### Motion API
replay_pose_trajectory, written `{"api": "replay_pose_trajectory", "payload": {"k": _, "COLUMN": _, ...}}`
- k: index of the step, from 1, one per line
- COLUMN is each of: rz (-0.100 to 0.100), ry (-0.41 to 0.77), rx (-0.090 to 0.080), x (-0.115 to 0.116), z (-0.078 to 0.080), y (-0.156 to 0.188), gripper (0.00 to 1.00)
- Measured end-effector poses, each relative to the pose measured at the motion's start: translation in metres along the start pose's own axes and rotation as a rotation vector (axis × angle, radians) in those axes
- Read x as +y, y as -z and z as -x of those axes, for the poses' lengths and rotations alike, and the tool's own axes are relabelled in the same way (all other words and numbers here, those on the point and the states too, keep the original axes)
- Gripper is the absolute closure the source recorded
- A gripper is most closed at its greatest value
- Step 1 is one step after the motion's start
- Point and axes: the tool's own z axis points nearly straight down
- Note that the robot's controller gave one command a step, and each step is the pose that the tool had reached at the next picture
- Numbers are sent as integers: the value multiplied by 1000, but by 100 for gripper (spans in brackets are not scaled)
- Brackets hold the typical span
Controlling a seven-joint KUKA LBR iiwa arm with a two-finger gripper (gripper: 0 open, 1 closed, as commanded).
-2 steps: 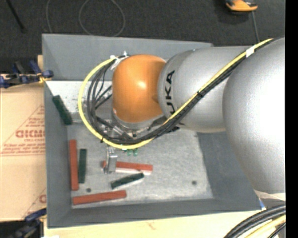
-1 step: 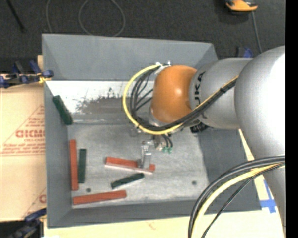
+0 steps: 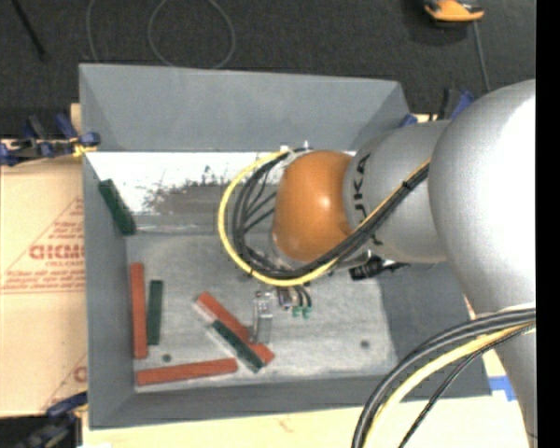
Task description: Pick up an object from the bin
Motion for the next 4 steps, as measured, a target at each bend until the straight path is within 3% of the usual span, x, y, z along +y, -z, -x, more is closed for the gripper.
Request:
{"api": "replay_pose_trajectory", "payload": {"k": 1, "rz": 4, "ry": -52, "rx": -3, "x": 81, "z": -2, "y": 0, "gripper": 0}}
{"api": "replay_pose_trajectory", "payload": {"k": 2, "rz": 2, "ry": -61, "rx": -2, "x": 76, "z": -1, "y": 3, "gripper": 100}}
{"api": "replay_pose_trajectory", "payload": {"k": 3, "rz": 5, "ry": -83, "rx": -12, "x": 45, "z": -27, "y": 4, "gripper": 100}}
{"api": "replay_pose_trajectory", "payload": {"k": 4, "rz": -1, "ry": -70, "rx": -10, "x": -15, "z": -20, "y": 157, "gripper": 100}}
